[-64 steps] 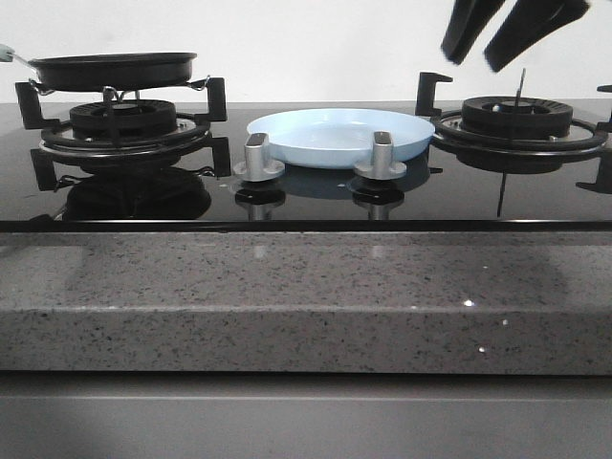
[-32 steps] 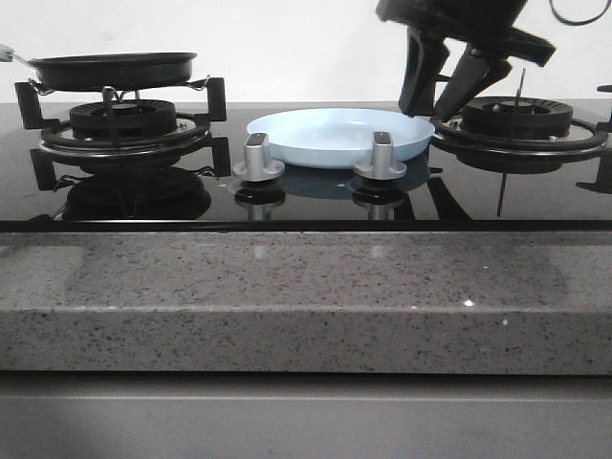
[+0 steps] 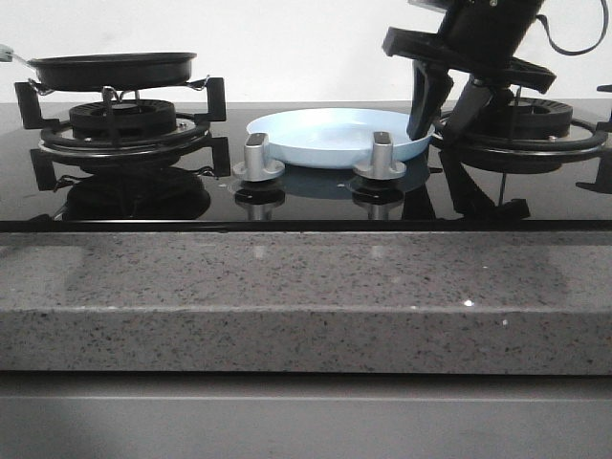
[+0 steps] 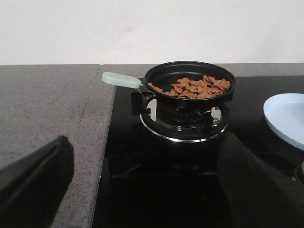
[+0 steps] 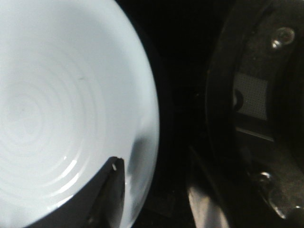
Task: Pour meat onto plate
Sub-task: 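Lower the right gripper onto the rim of the light blue plate, then grip the plate rim with the right gripper and lift it up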
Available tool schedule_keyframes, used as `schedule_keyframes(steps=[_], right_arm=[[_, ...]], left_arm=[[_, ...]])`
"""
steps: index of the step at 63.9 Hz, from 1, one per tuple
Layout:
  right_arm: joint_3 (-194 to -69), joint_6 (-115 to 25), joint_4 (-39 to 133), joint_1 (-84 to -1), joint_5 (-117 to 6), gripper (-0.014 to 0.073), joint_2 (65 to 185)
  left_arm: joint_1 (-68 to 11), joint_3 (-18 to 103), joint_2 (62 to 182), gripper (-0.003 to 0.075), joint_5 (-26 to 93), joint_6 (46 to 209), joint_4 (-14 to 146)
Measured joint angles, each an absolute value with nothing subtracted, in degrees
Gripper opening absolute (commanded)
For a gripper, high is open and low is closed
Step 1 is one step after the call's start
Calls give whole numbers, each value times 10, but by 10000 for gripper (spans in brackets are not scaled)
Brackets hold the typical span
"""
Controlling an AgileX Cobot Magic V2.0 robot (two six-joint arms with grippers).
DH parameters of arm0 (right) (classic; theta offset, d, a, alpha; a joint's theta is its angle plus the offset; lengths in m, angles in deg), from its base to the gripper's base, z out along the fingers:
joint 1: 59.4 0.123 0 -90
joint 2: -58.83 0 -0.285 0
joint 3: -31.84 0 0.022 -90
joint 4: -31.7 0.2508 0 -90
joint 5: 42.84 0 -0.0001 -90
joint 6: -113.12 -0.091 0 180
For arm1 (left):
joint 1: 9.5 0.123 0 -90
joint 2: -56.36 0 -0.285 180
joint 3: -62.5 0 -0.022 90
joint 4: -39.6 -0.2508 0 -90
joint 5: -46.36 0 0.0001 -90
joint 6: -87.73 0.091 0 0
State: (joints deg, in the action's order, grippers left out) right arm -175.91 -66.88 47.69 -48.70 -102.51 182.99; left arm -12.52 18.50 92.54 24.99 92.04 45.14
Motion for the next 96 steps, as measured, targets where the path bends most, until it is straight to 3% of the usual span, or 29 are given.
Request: schedule_keyframes(steps=[5, 16, 22, 60, 82, 96], right_arm=[[-1759, -669, 477, -487, -1025, 298, 1830], [-1760, -669, 478, -487, -1025, 30, 1833], [-1763, -675, 483, -486, -1020, -57, 1833], [-1880, -673, 496, -486, -1129, -58, 1836], [-1878, -669, 525, -486, -1141, -58, 1800], [-1803, -669, 530, -470, -1141, -58, 1744]], left_arm=[[-125, 185, 925, 606, 250, 920, 451], [-125, 185, 925, 606, 250, 920, 451], [-125, 185, 925, 606, 250, 920, 451], [-125, 185, 925, 606, 250, 920, 451], [-125, 185, 925, 606, 250, 920, 451], [-125, 185, 925, 606, 250, 920, 451]])
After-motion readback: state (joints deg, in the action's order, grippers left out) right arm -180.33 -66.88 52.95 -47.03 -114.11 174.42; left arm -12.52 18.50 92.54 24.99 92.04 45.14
